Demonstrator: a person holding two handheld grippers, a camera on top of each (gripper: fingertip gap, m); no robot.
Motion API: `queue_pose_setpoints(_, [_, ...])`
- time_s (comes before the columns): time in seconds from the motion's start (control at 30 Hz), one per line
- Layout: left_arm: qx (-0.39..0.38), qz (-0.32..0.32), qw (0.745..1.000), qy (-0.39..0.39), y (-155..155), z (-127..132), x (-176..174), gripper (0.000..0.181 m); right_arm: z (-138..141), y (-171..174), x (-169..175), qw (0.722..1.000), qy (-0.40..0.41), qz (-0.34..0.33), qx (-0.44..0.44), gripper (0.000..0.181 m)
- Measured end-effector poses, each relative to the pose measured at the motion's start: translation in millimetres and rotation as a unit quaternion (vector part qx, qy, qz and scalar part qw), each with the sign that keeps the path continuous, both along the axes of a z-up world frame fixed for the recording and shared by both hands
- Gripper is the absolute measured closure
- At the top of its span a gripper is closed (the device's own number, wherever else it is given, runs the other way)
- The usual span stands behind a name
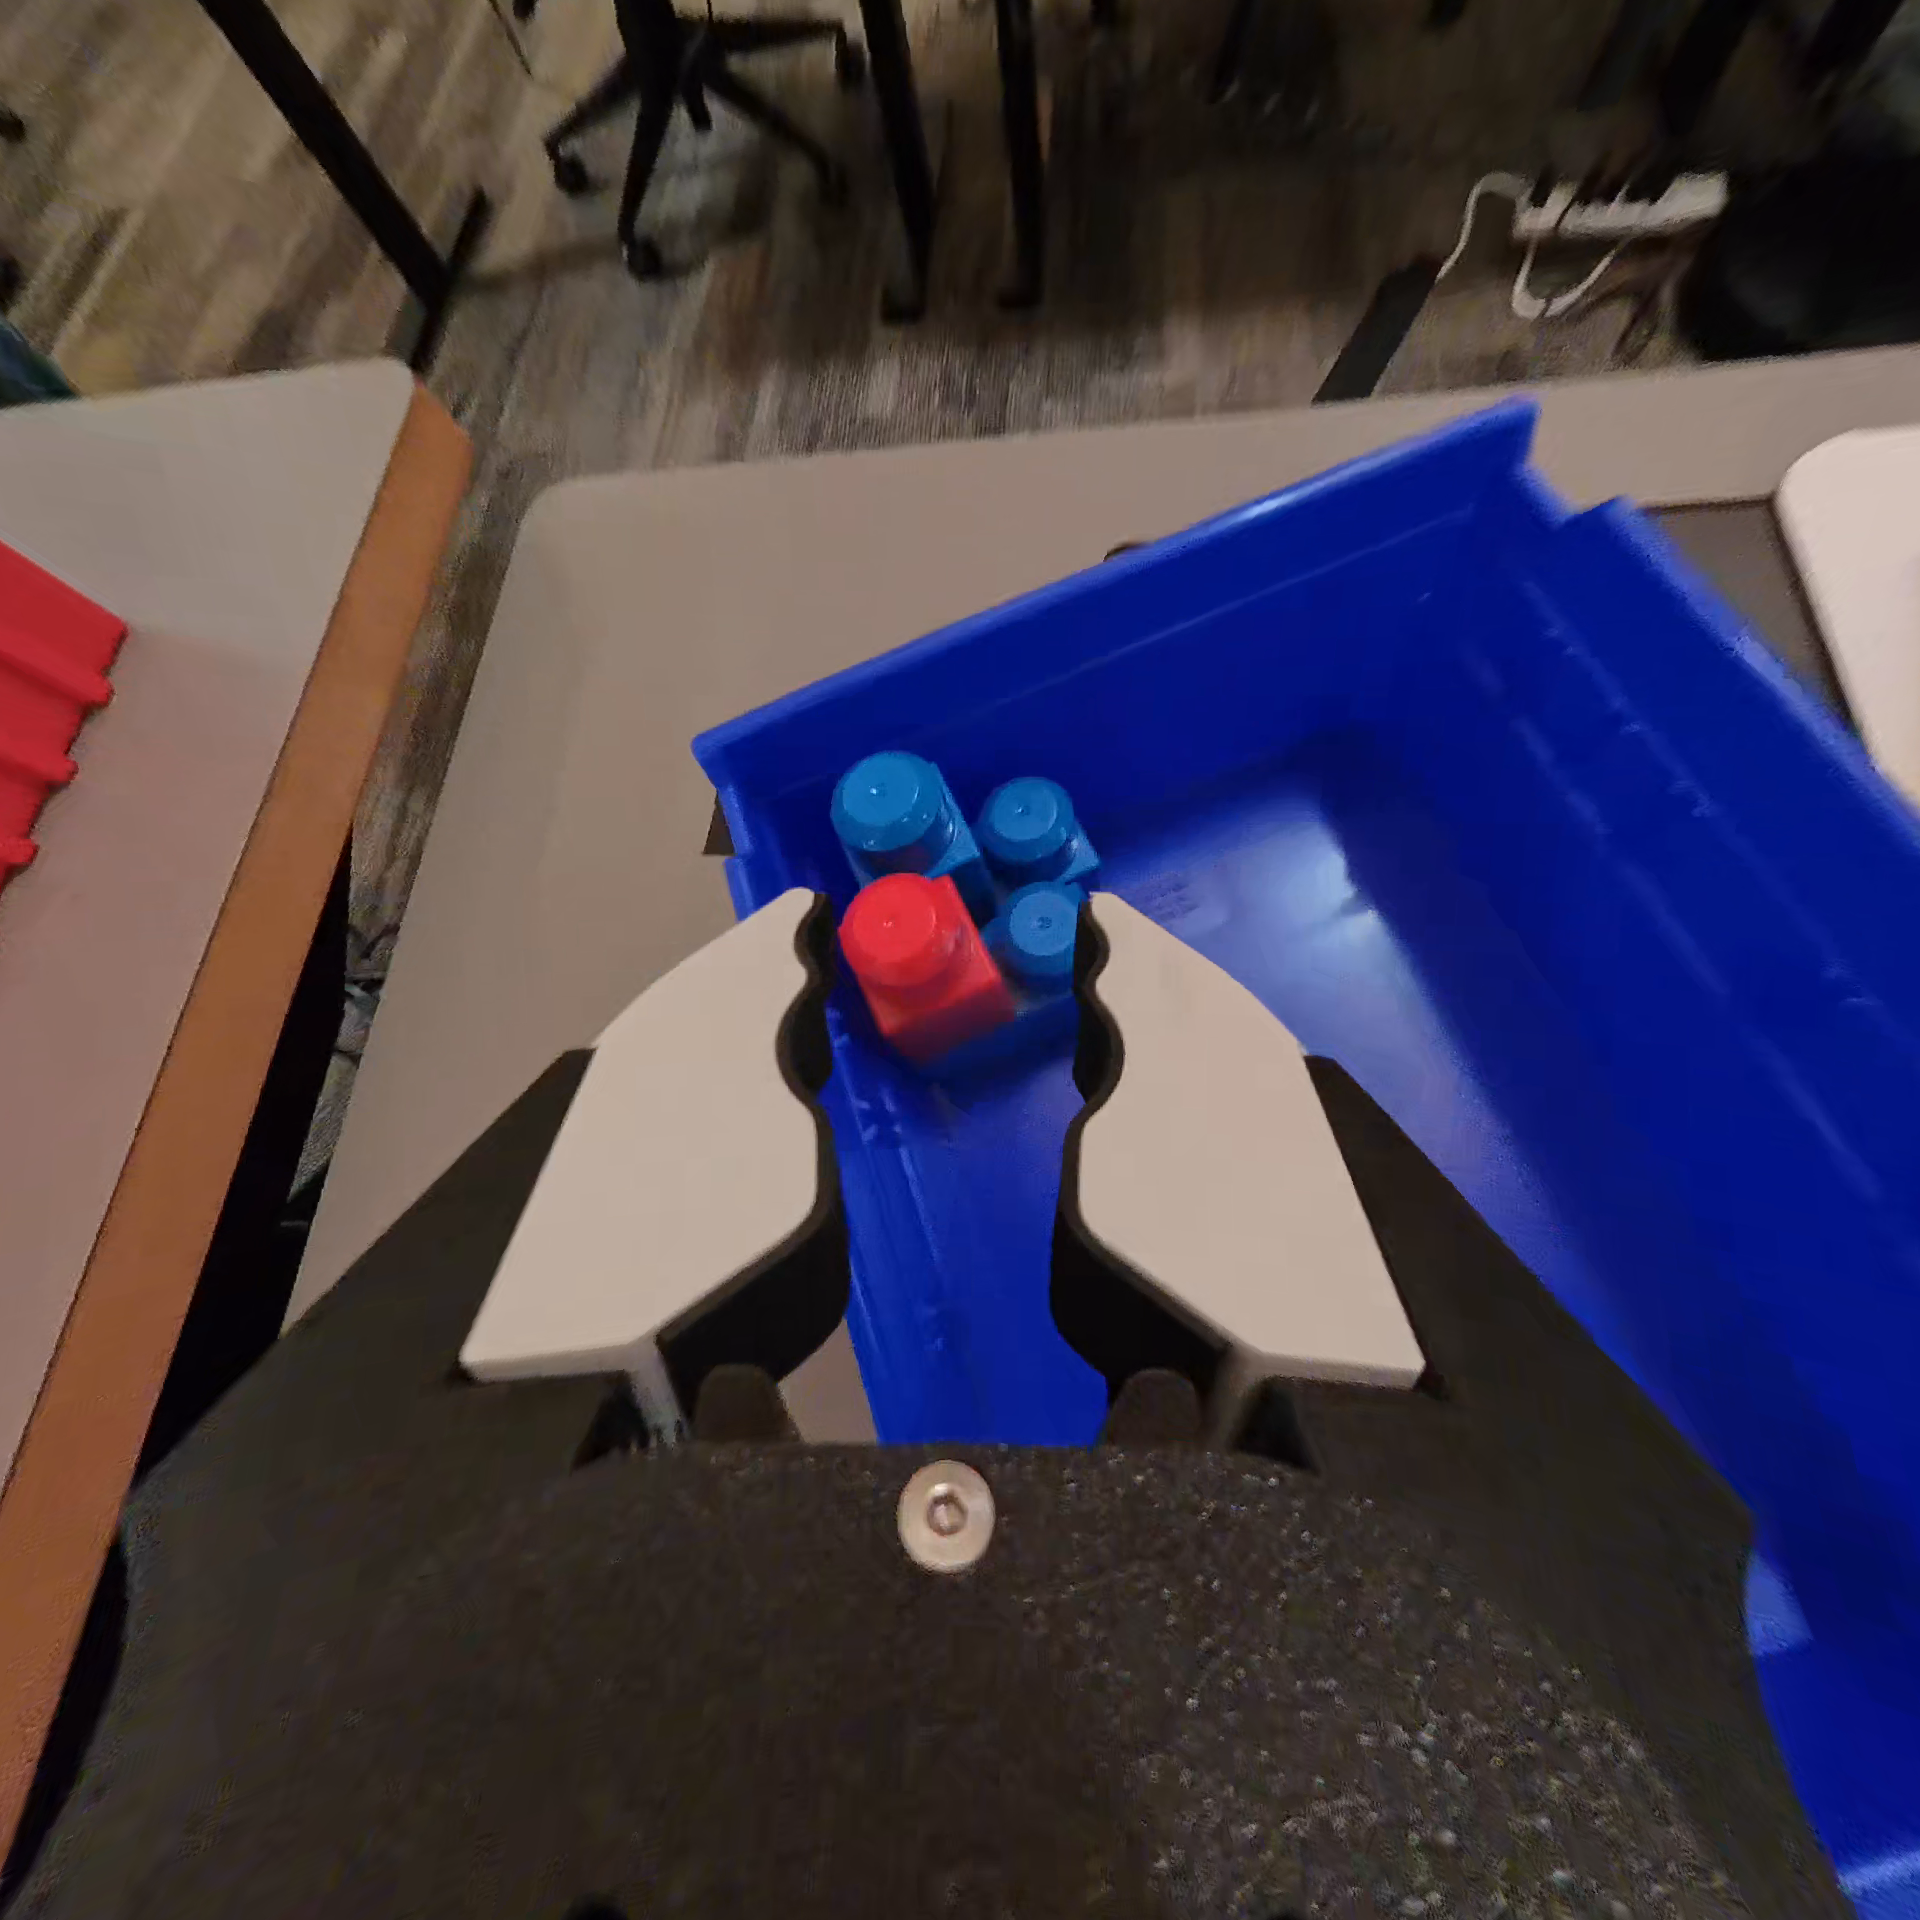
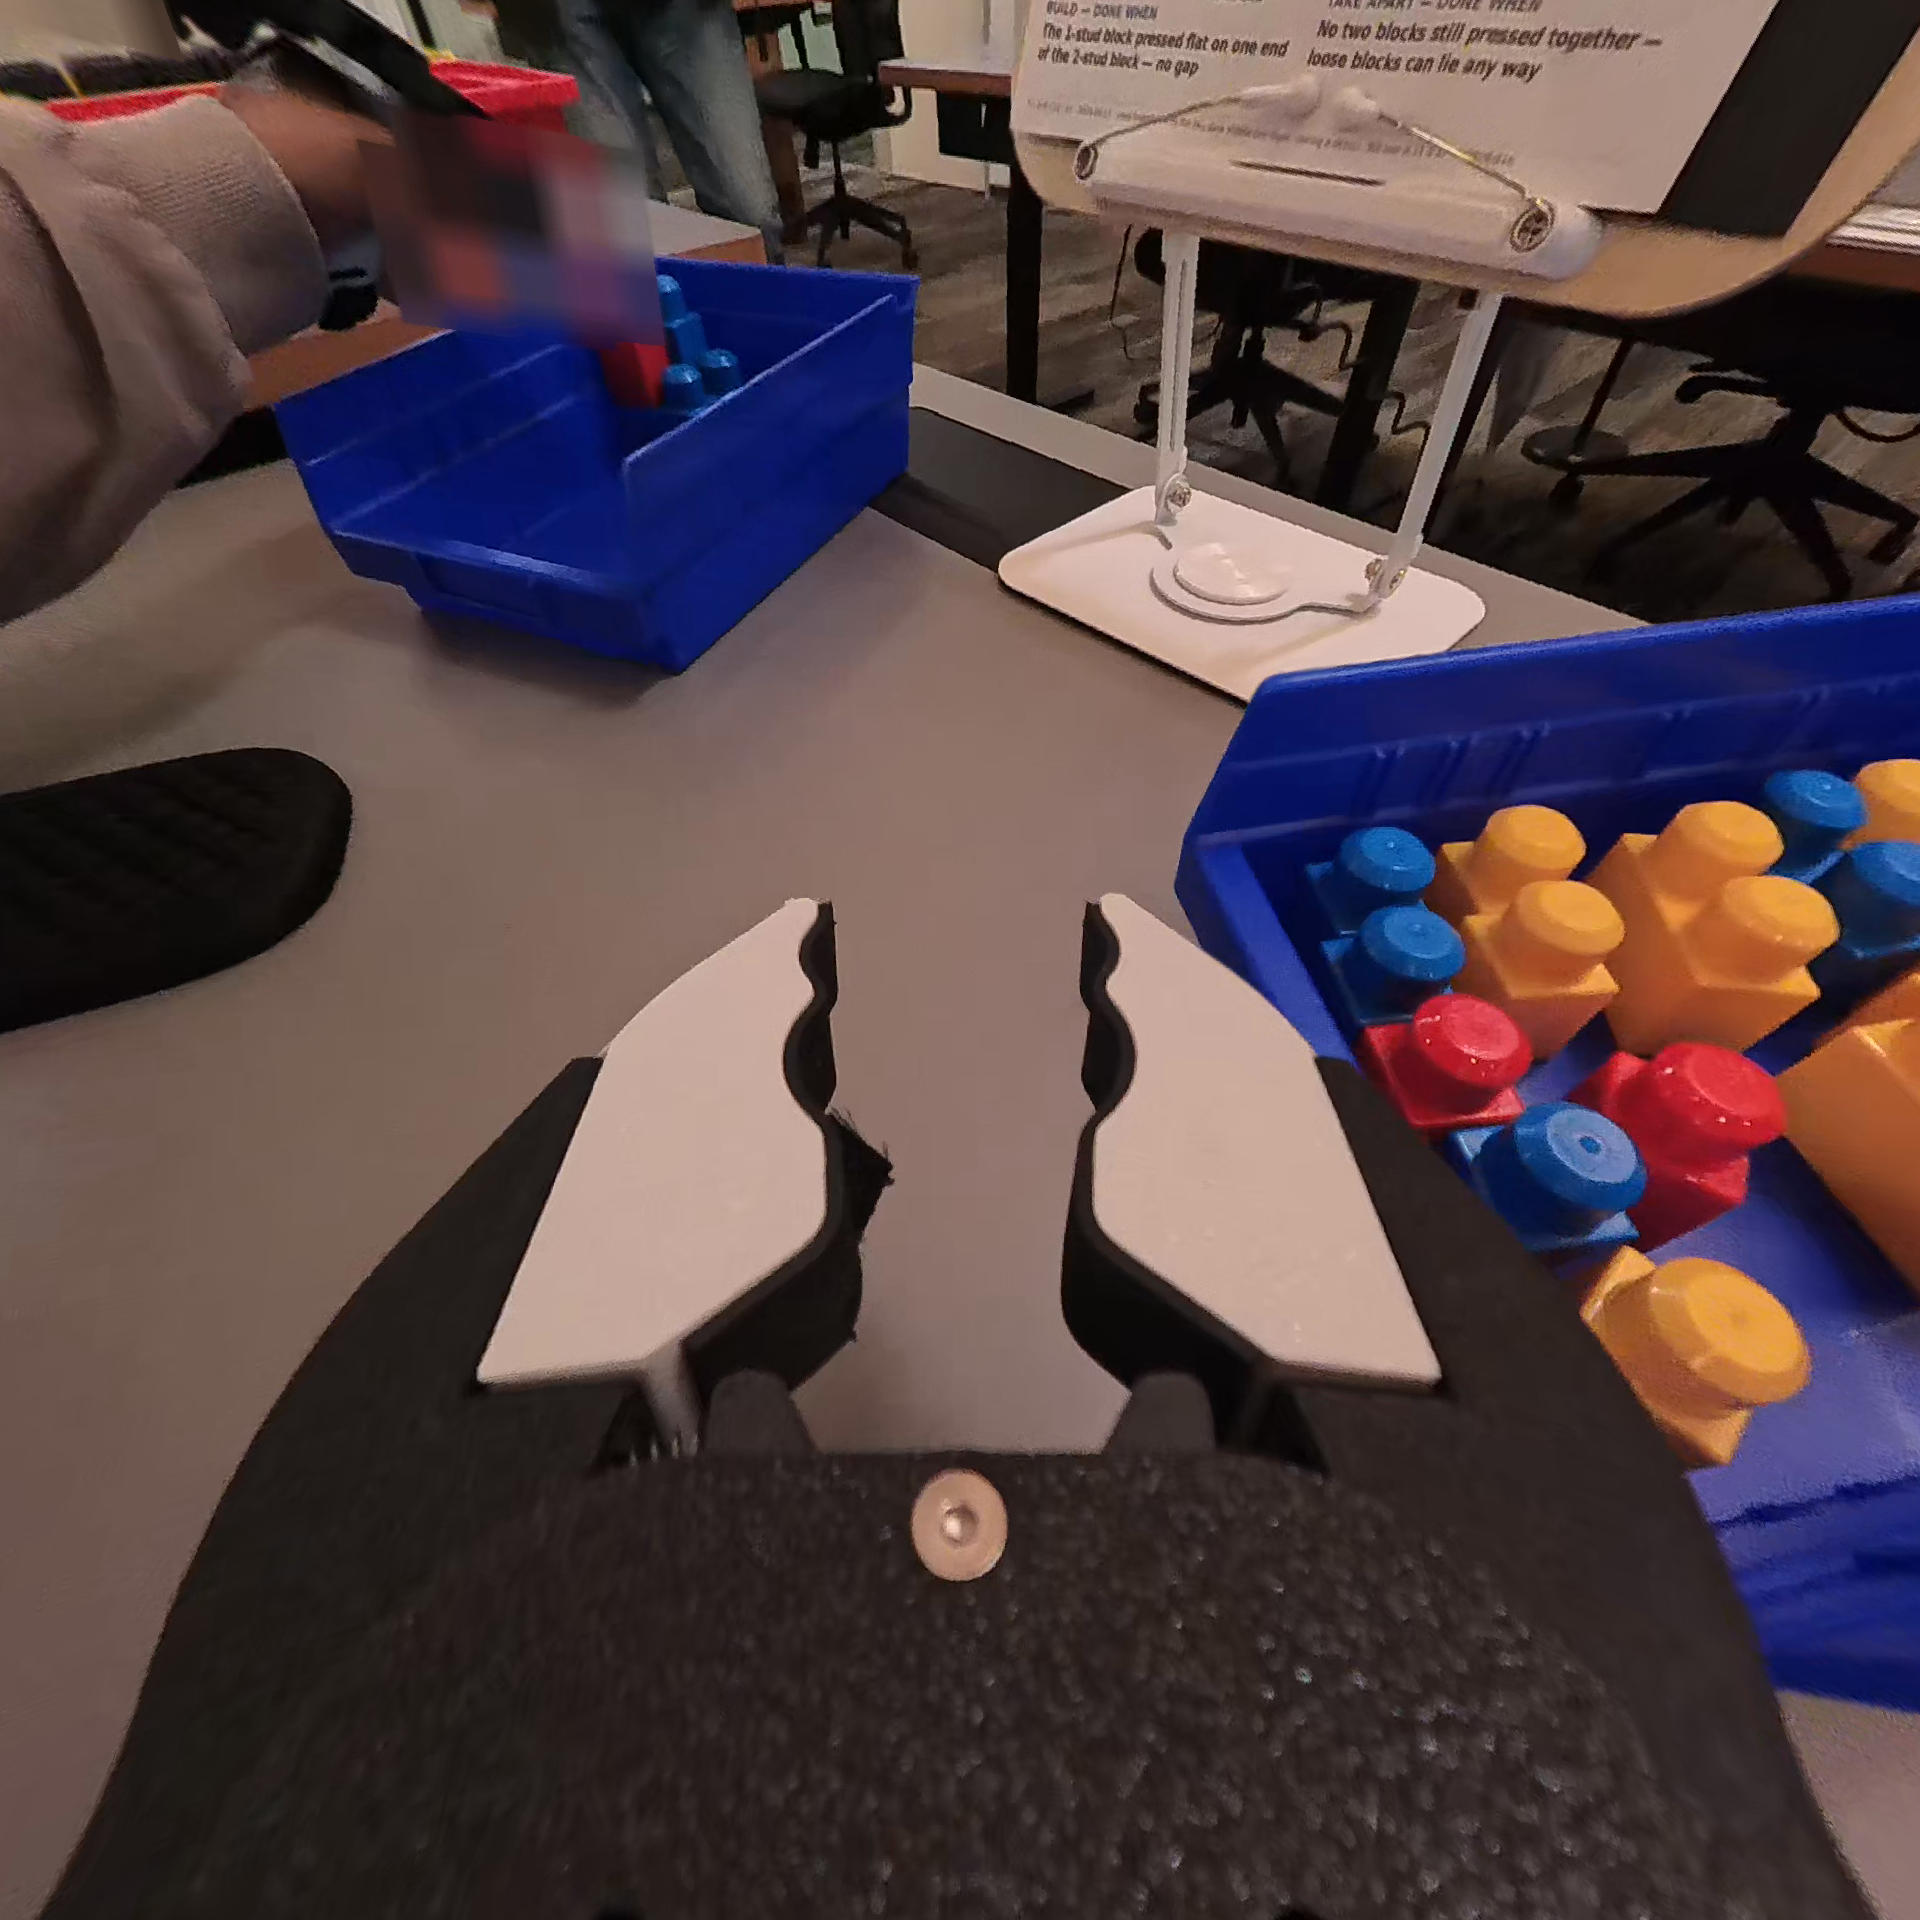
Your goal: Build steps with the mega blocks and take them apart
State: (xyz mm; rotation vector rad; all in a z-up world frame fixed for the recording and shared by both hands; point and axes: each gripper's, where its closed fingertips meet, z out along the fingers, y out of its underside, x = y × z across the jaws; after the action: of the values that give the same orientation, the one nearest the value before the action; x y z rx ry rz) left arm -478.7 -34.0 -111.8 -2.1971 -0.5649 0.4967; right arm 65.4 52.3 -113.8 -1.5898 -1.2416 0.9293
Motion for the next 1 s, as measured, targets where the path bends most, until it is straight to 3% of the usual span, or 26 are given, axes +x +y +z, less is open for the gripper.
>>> queue_pose_setpoints(0.23, [-0.073, 0.042, 0.996, -0.031, 1, -34, -22, 0.143, -4, 2, 4, 1.0, -0.002, -0.001, 0.002, 0.136])
queue_pose_setpoints(0.37, [-0.117, 0.042, 0.992, -0.003, -3, -39, -27, 0.152, -5, 4, 5, 1.0, 0.004, -0.001, -0.007, 0.136])
queue_pose_setpoints(0.6, [-0.149, 0.023, 0.988, 0.031, -3, -37, -26, 0.152, -8, 1, 5, 1.0, 0.002, 0.006, -0.016, 0.136])
queue_pose_setpoints(0.8, [-0.103, -0.032, 0.988, 0.11, 8, 8, -1, 0.152, -6, 3, 8, 1.0, 0.007, 0.001, -0.012, 0.136])
queue_pose_setpoints(0.9, [-0.04, -0.095, 0.989, 0.111, 19, 42, 45, 0.153, -1, -2, 1, 1.0, 0.009, 0.01, 0.0, 0.136])
queue_pose_setpoints(1.0, [0.008, -0.171, 0.977, 0.125, 25, 71, 112, 0.153, 5, -12, -14, 0.999, 0.008, 0.028, 0.018, 0.136])
